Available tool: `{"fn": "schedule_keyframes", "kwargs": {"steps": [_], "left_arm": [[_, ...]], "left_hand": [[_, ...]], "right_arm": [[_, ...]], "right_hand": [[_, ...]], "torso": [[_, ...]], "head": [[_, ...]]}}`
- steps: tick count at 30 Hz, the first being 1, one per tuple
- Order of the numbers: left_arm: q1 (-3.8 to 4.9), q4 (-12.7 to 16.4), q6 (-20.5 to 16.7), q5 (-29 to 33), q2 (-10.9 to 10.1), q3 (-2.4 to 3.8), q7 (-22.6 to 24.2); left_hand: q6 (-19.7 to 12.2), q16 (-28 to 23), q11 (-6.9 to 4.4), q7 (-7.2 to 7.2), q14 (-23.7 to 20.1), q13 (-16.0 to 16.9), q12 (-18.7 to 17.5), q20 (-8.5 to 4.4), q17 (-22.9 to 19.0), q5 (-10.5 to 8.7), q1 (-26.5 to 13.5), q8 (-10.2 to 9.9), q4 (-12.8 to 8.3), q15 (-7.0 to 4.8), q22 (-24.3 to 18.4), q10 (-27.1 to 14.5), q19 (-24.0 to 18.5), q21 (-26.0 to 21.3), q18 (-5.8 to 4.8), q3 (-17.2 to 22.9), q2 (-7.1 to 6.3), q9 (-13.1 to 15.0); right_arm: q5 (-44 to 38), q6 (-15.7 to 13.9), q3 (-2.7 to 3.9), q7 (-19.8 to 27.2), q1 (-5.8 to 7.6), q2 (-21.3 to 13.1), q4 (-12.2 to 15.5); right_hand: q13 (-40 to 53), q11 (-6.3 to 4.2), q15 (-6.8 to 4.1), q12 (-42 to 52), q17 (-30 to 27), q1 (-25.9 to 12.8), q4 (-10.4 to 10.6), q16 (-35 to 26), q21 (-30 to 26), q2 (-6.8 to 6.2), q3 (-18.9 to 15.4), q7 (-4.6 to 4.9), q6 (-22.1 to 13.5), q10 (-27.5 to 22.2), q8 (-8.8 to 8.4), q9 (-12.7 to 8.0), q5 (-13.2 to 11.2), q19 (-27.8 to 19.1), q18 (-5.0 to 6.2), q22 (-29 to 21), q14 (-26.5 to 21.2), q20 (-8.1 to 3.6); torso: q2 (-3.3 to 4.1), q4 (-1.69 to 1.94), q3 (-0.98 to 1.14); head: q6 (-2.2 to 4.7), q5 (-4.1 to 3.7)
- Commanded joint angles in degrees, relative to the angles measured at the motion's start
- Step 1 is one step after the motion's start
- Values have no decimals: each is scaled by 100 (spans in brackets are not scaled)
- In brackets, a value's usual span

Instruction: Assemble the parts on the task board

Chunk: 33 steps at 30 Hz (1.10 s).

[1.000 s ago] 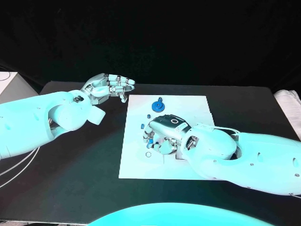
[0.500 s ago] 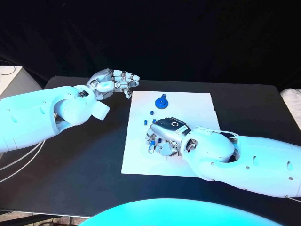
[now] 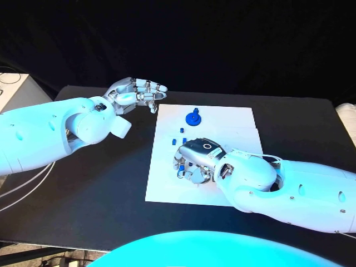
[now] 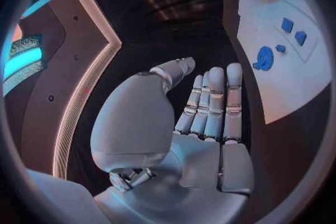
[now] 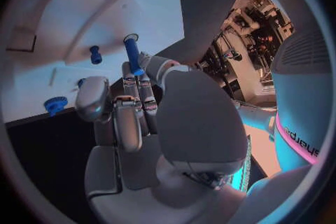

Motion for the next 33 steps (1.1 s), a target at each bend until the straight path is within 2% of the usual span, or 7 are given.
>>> {"fn": "schedule_keyframes", "kwargs": {"steps": [1,6,18,33], "left_arm": [[3,19,58,33,2,4,23],[3,19,61,33,2,4,19],[3,16,65,33,-4,4,9],[3,1,89,31,-1,4,-7]], "left_hand": [[-38,-14,-6,103,2,-9,37,47,-5,3,-66,33,39,32,-5,-31,11,-31,86,0,8,-3],[-38,-14,-6,103,2,-9,37,47,-5,3,-66,33,39,32,-5,-31,11,-31,86,0,8,-3],[-38,-14,-6,103,2,-9,37,47,-5,3,-66,33,39,32,-5,-31,11,-31,86,0,8,-3],[-48,-12,-6,102,0,-11,53,48,-6,3,-59,46,39,32,-8,-44,14,-34,86,0,4,-3]], "right_arm": [[-94,98,-12,10,-30,5,-12],[-94,106,-13,14,-39,4,-17],[-113,103,-16,2,-55,-27,5],[-204,-85,-16,-40,-77,-68,65]], "right_hand": [[446,-472,-49,30,-2,-27,-475,19,-4,45,430,-2,22,535,28,9,26,-9,-105,-3,251,-16],[446,-472,-49,30,-2,-27,-475,19,-4,45,430,-2,22,535,28,9,26,-9,-105,-3,251,-16],[455,-471,-49,24,-4,-47,-496,19,-5,47,444,-2,23,540,29,12,29,-13,-103,-1,251,-15],[460,-471,-49,21,1,-56,-507,20,-1,47,451,-3,25,543,30,14,31,-11,-104,5,252,-15]], "torso": [[-4,-13,2],[-4,-9,7],[-7,-9,4],[-20,-11,1]], "head": [[-17,16],[-31,14],[-47,15],[-39,17]]}}
